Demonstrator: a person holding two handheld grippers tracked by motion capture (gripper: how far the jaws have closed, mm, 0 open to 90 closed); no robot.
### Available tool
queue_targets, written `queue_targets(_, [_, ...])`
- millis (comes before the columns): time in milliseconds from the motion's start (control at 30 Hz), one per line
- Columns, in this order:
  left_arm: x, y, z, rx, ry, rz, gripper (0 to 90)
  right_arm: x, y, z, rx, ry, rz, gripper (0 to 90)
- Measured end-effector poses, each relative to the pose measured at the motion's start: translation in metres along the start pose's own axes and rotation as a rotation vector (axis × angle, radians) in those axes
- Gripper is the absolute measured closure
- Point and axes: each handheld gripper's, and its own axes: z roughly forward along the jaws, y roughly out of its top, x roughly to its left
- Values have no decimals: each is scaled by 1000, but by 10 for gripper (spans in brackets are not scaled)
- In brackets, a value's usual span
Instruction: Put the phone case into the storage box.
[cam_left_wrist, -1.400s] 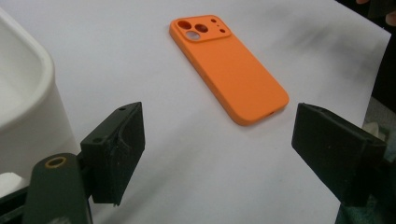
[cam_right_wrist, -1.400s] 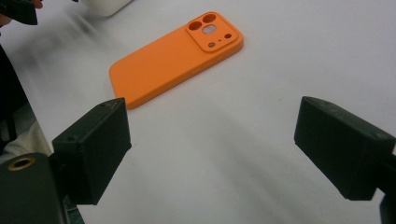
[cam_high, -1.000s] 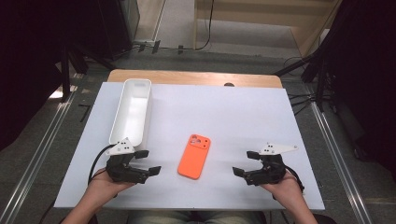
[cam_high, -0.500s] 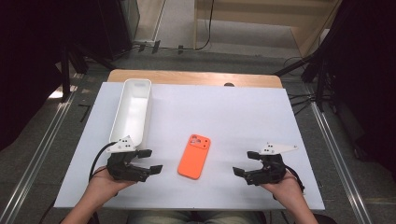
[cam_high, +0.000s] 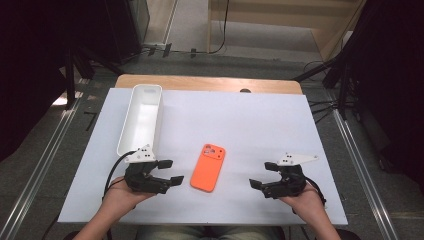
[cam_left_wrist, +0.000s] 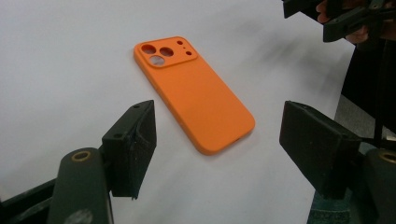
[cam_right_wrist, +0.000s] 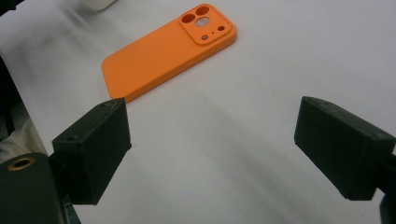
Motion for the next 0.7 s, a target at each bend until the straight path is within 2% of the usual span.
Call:
queue_targets(233, [-7, 0, 8, -6, -12, -2, 269, 0, 0, 0, 6, -3, 3, 96])
queue_targets(367, [-10, 0, 13, 8, -11, 16, 269, 1, 0, 0, 9, -1, 5, 96])
queue_targets(533, [-14, -2, 21, 10, -13, 18, 270, 1, 0, 1, 13, -2, -3, 96])
queue_targets(567, [-14, -2, 21, 15, -8, 20, 288, 1, 0, 1, 13, -2, -5, 96])
queue_targets(600, [-15, -3, 22, 12, -11, 18, 372, 1, 0, 1, 14, 0, -5, 96])
queue_targets(633, [-16, -4, 23, 13, -11, 27, 372, 1, 0, 1, 13, -1, -5, 96])
queue_targets(700, [-18, -4, 25, 41, -4, 32, 452, 1, 0, 1, 12, 0, -3, 96])
